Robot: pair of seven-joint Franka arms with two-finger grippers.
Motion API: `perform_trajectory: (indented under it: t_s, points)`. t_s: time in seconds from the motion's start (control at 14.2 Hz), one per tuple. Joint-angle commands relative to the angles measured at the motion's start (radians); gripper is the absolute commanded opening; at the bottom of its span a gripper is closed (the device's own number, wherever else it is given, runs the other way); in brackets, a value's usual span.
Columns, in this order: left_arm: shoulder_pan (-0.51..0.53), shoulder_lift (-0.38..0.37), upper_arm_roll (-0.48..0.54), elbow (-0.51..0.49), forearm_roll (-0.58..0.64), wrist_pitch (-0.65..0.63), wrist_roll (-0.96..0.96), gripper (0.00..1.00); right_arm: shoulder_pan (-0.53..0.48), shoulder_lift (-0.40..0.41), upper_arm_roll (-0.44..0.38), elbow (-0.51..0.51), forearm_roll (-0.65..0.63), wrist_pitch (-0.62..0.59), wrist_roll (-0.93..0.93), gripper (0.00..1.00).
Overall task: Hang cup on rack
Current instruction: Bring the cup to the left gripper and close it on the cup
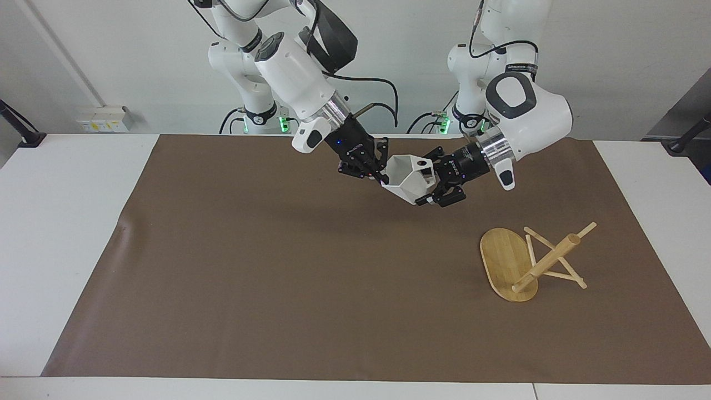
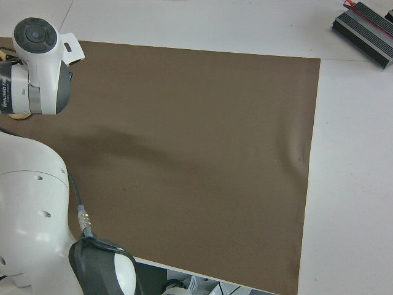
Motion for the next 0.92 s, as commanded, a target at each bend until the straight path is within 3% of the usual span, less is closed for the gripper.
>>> perform_trajectory:
  t_s: [0.0, 0.28, 0.49, 0.63, 0.71, 0.85]
  points:
    - [-0.022, -0.003, 0.002, 0.005, -0.025, -0.014, 0.042, 0.0, -0.006, 0.006, 0.011, 0.002, 0.024, 0.021, 0.01, 0.11]
    - [-0.022, -0.003, 0.002, 0.004, -0.025, -0.011, 0.039, 0.0, -0.006, 0.004, 0.01, 0.002, 0.024, 0.012, 0.005, 0.37]
    - [-0.022, -0.003, 0.002, 0.004, -0.025, -0.01, 0.039, 0.0, -0.008, 0.004, 0.01, 0.002, 0.023, 0.009, -0.001, 0.62]
    - [-0.02, -0.005, 0.004, -0.003, -0.025, -0.013, 0.039, 0.0, -0.008, 0.004, 0.01, 0.0, 0.021, 0.009, -0.007, 0.68]
    - [-0.022, -0.006, 0.004, -0.007, -0.023, -0.014, 0.04, 0.0, -0.008, 0.004, 0.008, 0.0, 0.021, 0.009, -0.015, 0.76]
    - [-0.02, -0.006, 0.005, -0.009, -0.02, -0.02, 0.039, 0.0, -0.008, 0.003, 0.008, 0.0, 0.019, 0.007, -0.024, 0.77]
